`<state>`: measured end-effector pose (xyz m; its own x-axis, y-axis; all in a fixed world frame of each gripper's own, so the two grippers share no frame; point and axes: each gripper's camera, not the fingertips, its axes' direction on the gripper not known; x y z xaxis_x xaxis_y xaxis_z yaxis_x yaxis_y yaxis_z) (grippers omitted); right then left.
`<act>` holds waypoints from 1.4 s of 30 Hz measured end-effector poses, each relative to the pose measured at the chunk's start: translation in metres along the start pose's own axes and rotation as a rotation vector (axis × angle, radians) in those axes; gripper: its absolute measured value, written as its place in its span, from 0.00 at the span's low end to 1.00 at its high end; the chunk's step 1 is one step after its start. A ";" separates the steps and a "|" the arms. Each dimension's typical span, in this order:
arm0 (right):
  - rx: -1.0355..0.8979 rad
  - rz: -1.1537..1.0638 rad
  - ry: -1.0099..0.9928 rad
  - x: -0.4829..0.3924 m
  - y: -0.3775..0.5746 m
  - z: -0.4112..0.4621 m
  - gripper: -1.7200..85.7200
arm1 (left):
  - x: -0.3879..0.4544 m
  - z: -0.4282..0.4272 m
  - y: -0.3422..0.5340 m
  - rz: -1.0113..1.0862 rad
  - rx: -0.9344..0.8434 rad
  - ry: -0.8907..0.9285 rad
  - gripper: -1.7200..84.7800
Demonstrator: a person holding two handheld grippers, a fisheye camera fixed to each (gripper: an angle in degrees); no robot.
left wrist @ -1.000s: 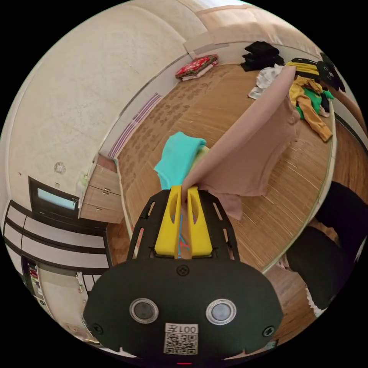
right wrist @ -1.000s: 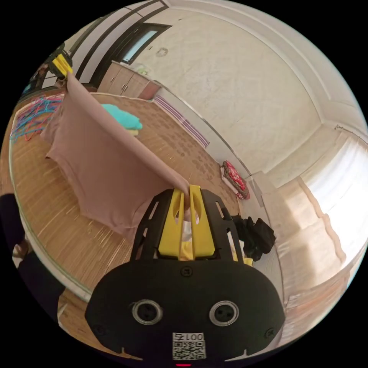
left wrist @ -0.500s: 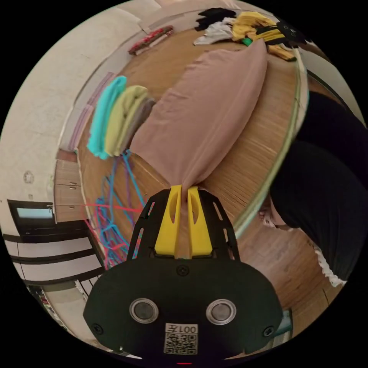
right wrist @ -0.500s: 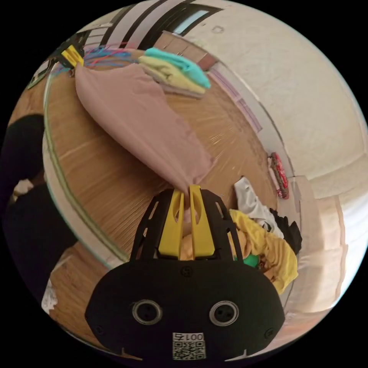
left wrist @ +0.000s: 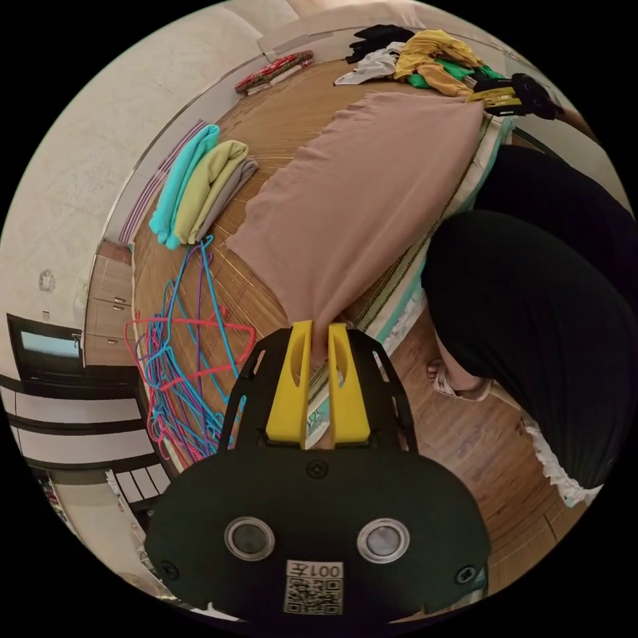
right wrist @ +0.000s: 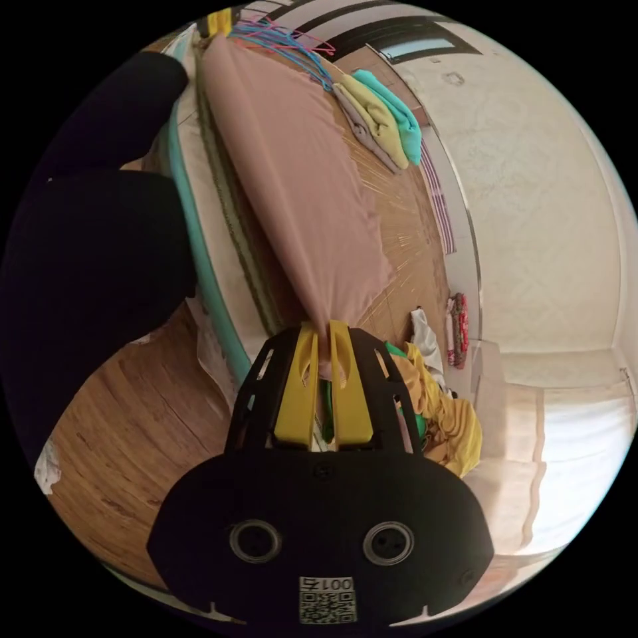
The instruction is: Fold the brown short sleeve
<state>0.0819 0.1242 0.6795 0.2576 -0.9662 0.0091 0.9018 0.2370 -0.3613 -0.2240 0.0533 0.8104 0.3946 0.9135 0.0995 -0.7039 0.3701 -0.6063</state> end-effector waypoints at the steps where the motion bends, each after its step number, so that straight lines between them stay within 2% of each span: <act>1: -0.003 -0.001 -0.010 0.001 0.000 0.000 0.06 | -0.003 -0.003 0.004 0.001 -0.015 0.014 0.08; 8: 0.012 0.040 -0.147 0.030 0.003 0.001 0.06 | -0.047 -0.036 0.035 -0.152 -0.001 0.127 0.10; 13: 0.007 0.163 -0.239 0.052 0.008 0.008 0.07 | -0.053 -0.089 -0.006 -0.214 0.265 0.217 0.07; 16: 0.002 0.233 -0.273 0.061 0.012 0.009 0.06 | -0.032 -0.090 -0.059 -0.163 0.308 0.282 0.06; 19: -0.008 0.286 -0.264 0.065 0.016 0.006 0.06 | -0.003 -0.071 -0.107 -0.134 0.253 0.327 0.04; 23: 0.002 0.383 -0.247 0.074 0.022 0.000 0.06 | 0.028 -0.042 -0.137 -0.144 0.162 0.293 0.01; 26: 0.051 0.590 -0.287 0.093 0.031 -0.008 0.06 | 0.050 -0.032 -0.144 -0.075 0.114 0.240 0.01; 28: 0.160 0.766 -0.338 0.111 0.034 -0.020 0.06 | 0.056 -0.036 -0.145 -0.030 0.114 0.190 0.01; 31: 0.339 0.832 -0.365 0.137 0.012 -0.046 0.06 | 0.048 -0.032 -0.141 -0.033 0.112 0.222 0.01; 35: 0.597 0.681 -0.457 0.155 -0.046 -0.094 0.06 | 0.019 -0.033 -0.123 -0.147 0.176 0.328 0.01; 37: 0.731 0.536 -0.546 0.150 -0.088 -0.123 0.06 | -0.009 -0.051 -0.084 -0.317 0.288 0.344 0.01; 39: 0.790 0.405 -0.644 0.137 -0.117 -0.138 0.06 | -0.027 -0.064 -0.045 -0.419 0.336 0.330 0.01; 42: 0.746 0.198 -0.771 0.095 -0.167 -0.146 0.07 | -0.048 -0.060 0.020 -0.538 0.267 0.261 0.01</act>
<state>-0.0951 -0.0221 0.6051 0.3351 -0.6422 0.6894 0.7367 0.6347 0.2332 -0.2214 0.0070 0.7456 0.8394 0.5304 0.1189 -0.4774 0.8240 -0.3052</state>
